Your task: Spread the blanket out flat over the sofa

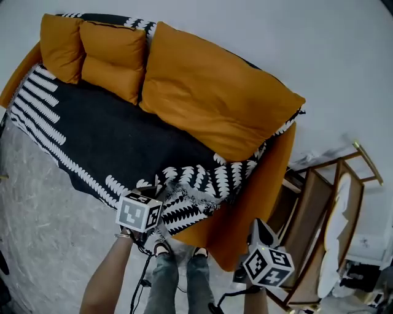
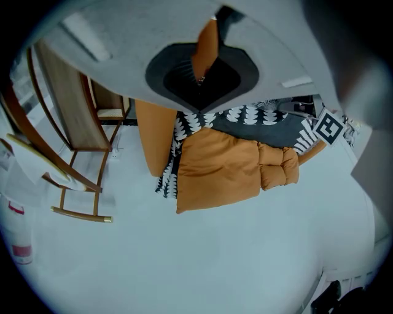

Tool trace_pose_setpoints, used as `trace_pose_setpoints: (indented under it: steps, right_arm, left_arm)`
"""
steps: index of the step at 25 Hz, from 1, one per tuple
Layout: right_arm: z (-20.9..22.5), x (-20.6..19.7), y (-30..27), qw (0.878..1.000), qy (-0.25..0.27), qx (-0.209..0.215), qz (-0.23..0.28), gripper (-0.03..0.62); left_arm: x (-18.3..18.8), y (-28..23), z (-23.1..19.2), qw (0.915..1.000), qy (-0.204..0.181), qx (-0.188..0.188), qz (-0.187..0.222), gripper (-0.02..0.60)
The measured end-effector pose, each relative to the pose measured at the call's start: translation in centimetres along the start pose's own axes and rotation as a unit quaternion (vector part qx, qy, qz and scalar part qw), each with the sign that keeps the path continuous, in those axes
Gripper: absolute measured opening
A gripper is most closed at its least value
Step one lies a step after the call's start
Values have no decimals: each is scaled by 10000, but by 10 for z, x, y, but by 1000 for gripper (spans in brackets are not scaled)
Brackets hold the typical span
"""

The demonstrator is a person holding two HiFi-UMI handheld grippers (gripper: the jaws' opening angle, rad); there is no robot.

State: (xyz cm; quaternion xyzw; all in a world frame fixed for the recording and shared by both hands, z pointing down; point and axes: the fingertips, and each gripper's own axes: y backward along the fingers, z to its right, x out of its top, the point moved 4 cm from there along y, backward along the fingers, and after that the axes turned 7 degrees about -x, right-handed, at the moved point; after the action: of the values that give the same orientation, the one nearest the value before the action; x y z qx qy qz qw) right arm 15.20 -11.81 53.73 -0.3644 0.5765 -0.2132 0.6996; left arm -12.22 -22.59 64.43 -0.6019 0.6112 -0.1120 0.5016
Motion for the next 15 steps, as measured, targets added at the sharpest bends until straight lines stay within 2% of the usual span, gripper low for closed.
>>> trace_pose_setpoints:
  steps: [6,15]
  right_arm:
    - [4,-7,8,9999,-117,-53,15,5]
    - [9,-15,34,9992,-335,-170,120,5]
  left_arm:
    - [-6,16,30,9998,66,-129,166,12]
    - [-20,42,97,9978,-18,-649,162,12]
